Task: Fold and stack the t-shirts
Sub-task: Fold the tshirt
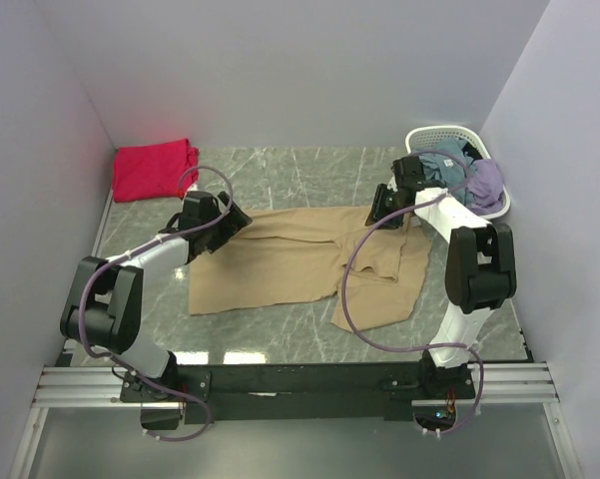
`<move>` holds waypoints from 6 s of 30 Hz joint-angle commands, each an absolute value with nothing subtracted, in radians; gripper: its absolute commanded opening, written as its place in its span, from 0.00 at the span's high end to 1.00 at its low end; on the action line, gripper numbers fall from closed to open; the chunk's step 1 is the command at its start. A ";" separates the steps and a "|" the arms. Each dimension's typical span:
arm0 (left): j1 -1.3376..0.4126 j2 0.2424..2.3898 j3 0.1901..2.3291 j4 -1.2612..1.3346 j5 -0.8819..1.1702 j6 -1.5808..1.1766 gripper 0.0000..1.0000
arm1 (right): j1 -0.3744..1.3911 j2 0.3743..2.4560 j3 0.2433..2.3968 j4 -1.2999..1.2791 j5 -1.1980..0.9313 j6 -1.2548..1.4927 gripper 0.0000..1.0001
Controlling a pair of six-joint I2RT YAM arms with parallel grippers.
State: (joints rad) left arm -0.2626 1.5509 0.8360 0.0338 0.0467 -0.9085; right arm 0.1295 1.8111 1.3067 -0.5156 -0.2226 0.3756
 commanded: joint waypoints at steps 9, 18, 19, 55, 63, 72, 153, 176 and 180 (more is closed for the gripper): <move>-0.327 1.525 0.813 -0.098 -0.227 -1.104 0.01 | 0.137 1.833 1.318 -0.494 -0.232 0.357 0.58; -0.339 1.502 0.791 -0.138 -0.356 -1.252 0.02 | 0.137 1.832 1.319 -0.494 -0.233 0.353 0.58; -0.339 1.511 0.798 -0.140 -0.362 -1.256 0.03 | 0.137 1.832 1.321 -0.495 -0.232 0.351 0.58; -0.339 1.658 0.922 -0.224 -0.455 -1.258 0.91 | 0.138 1.862 1.333 -0.506 -0.235 0.341 0.58; -0.339 1.617 0.873 -0.204 -0.477 -1.267 0.28 | 0.141 1.878 1.339 -0.506 -0.245 0.339 0.57; -0.337 1.664 0.911 -0.235 -0.499 -1.295 0.30 | 0.146 1.884 1.350 -0.515 -0.241 0.333 0.57; -0.173 1.855 1.132 -0.110 -0.388 -0.753 0.49 | 0.146 1.856 1.338 -0.512 -0.156 0.328 0.57; -0.066 1.937 1.290 -0.121 -0.282 -0.647 0.99 | 0.133 1.974 1.336 -0.578 -0.124 0.364 0.56; -0.049 1.977 1.344 -0.140 -0.256 -0.611 0.99 | 0.118 1.959 1.305 -0.586 -0.074 0.380 0.57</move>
State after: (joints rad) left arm -0.0643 1.9480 1.2747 -0.1398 -0.2977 -0.6659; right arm 0.1322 1.9514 1.3231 -0.5381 -0.1413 0.3622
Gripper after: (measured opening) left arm 0.023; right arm 0.435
